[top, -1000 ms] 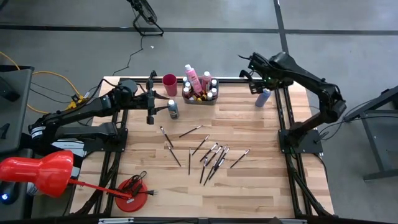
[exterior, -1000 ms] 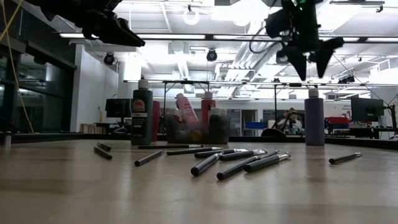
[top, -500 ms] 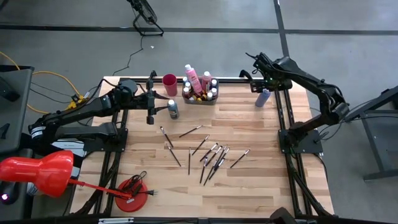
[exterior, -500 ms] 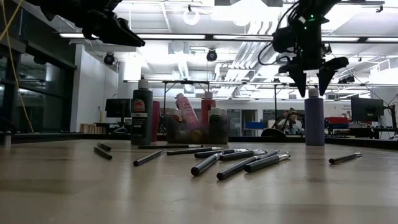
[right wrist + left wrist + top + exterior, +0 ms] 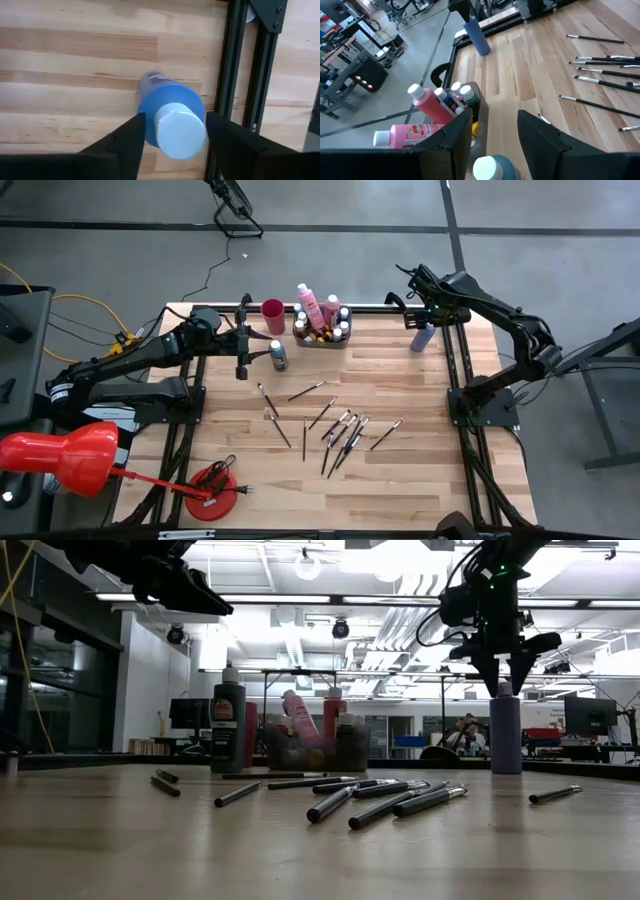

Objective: Pick & Place Paint Supplies
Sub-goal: Put the big blue paint bottle into the black bin

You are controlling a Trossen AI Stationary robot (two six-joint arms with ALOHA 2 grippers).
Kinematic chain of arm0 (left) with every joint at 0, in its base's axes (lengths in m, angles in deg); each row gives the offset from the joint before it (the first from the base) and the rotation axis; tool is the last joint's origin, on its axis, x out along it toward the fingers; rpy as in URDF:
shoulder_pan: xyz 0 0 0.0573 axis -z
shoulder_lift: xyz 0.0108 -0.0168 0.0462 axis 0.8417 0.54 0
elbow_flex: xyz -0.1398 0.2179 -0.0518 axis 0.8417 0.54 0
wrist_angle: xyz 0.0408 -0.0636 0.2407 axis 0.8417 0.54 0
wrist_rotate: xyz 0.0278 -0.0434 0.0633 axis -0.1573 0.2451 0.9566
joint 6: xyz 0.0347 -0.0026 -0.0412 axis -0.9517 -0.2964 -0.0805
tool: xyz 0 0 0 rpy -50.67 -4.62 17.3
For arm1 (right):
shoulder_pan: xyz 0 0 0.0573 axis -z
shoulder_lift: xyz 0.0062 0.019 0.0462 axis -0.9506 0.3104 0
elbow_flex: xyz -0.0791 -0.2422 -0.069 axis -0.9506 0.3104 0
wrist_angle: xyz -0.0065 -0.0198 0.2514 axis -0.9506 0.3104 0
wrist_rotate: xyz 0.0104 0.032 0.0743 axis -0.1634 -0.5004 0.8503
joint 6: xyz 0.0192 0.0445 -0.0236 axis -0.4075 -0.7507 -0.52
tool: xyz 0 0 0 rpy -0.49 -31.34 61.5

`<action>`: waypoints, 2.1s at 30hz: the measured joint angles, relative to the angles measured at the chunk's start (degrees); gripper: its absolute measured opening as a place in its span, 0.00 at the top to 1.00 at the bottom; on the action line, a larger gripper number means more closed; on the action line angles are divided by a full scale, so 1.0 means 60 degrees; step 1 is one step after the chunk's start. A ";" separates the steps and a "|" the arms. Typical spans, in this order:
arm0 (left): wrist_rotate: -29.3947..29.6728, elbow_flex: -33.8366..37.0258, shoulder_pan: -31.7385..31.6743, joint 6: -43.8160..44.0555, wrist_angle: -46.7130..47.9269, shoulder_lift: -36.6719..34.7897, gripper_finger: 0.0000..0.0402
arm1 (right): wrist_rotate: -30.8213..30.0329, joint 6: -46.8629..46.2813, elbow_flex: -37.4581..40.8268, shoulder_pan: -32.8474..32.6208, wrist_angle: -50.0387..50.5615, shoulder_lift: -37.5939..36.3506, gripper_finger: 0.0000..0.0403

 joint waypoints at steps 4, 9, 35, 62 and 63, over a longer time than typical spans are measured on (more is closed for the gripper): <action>0.0022 0.0000 0.0000 0.0000 -0.0004 0.0000 0.62 | -0.0034 0.0114 0.0000 0.0000 0.0000 0.0000 0.62; 0.0022 0.0000 0.0000 -0.0004 -0.0004 0.0000 0.62 | -0.0148 0.0293 -0.0004 -0.0004 -0.0023 -0.0010 0.72; 0.0138 0.0000 0.0000 -0.0004 -0.0011 0.0000 0.62 | 0.1832 0.0895 -0.5345 -0.2353 -0.1203 0.0033 0.72; 0.0194 0.0000 0.0000 0.0275 0.0000 0.0000 0.62 | 0.1972 0.2545 -0.8954 -0.3407 -0.0644 0.5431 0.72; 0.0194 0.0000 -0.0002 0.0277 -0.0004 0.0000 0.62 | 0.1842 0.2564 -0.8954 -0.3403 -0.0651 0.5518 0.72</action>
